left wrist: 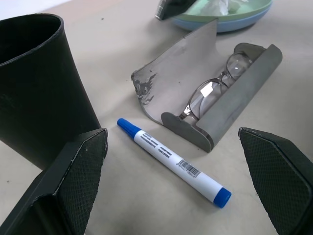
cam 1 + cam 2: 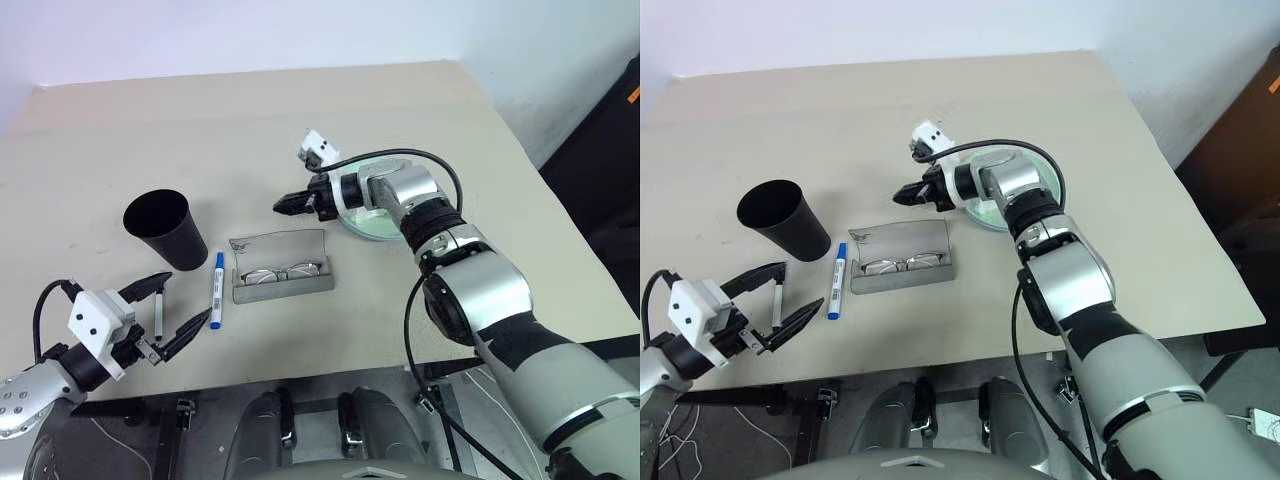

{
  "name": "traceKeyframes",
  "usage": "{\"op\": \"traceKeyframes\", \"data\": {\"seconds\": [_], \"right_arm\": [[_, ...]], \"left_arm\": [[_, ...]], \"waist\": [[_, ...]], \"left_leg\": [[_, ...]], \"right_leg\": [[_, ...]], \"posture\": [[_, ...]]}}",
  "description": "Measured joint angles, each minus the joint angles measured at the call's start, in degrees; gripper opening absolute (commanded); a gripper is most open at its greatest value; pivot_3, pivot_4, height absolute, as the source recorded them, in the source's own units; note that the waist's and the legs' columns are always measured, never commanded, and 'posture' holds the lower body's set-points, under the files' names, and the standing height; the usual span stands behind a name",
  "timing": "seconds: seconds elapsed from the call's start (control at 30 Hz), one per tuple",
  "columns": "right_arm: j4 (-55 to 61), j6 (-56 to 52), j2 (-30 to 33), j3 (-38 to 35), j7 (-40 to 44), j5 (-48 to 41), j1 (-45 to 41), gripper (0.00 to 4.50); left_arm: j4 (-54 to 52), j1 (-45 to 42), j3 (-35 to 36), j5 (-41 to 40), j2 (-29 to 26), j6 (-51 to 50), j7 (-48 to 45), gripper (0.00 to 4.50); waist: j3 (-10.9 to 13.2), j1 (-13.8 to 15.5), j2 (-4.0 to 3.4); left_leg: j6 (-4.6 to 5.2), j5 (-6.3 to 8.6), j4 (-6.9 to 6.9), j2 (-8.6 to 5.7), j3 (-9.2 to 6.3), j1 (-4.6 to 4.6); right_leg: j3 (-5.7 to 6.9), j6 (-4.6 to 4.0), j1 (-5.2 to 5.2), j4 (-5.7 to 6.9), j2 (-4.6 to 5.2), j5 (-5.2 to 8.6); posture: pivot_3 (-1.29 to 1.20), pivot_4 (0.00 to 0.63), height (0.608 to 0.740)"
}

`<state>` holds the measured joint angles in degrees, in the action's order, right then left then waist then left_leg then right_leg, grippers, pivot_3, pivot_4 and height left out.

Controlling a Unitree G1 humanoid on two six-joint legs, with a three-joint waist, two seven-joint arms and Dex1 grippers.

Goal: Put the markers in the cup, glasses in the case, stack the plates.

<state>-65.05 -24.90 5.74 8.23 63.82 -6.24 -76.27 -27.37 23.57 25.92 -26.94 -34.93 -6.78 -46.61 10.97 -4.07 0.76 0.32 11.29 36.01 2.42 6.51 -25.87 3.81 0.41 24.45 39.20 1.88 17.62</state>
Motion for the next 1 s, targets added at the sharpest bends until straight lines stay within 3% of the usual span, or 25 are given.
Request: {"op": "traceKeyframes", "data": {"seconds": [0.17,0.37,0.6,0.8,1.0], "right_arm": [[-4.4,3.3,-0.5,2.8,-2.9,5.6,0.8,0.06],[-2.6,4.5,0.3,5.3,5.2,8.4,2.2,0.06],[17.6,-1.2,4.3,9.8,16.5,8.2,11.4,0.06],[33.1,-5.9,7.2,12.8,16.8,8.2,17.9,0.06],[39.1,-7.9,8.5,13.9,15.8,7.5,20.2,0.06]], "left_arm": [[0.0,-0.9,-0.1,0.1,0.0,-0.1,0.5,4.50],[0.1,-1.0,-0.1,0.2,0.0,0.0,0.6,4.50],[0.3,-1.3,-0.1,0.6,0.0,0.1,0.7,4.50],[0.3,-2.1,-0.2,1.1,0.0,0.0,1.4,4.50],[0.4,-3.6,-0.3,1.4,0.1,0.0,2.1,4.50]], "waist": [[0.0,0.0,0.00],[0.0,0.0,0.00],[0.0,0.2,0.01],[0.0,0.2,0.02],[0.0,0.1,0.03]], "left_leg": [[0.04,-0.02,0.03,0.00,0.01,-0.03],[0.15,-0.09,0.07,0.02,0.01,0.01],[0.16,-0.09,0.09,0.03,0.01,0.02],[0.02,-0.01,0.08,0.03,0.01,0.19],[0.00,0.00,0.07,0.04,0.01,0.34]], "right_leg": [[0.00,0.01,-0.01,0.00,0.00,-0.01],[0.00,0.03,-0.05,0.05,-0.05,-0.01],[0.01,0.06,-0.08,0.06,-0.06,-0.02],[0.00,0.04,-0.18,0.09,-0.05,-0.01],[0.00,0.03,-0.31,0.09,-0.05,0.00]], "posture": [[0.00,0.150,0.715],[0.00,0.150,0.715],[0.00,0.150,0.715],[0.00,0.150,0.715],[0.00,0.150,0.715]]}}
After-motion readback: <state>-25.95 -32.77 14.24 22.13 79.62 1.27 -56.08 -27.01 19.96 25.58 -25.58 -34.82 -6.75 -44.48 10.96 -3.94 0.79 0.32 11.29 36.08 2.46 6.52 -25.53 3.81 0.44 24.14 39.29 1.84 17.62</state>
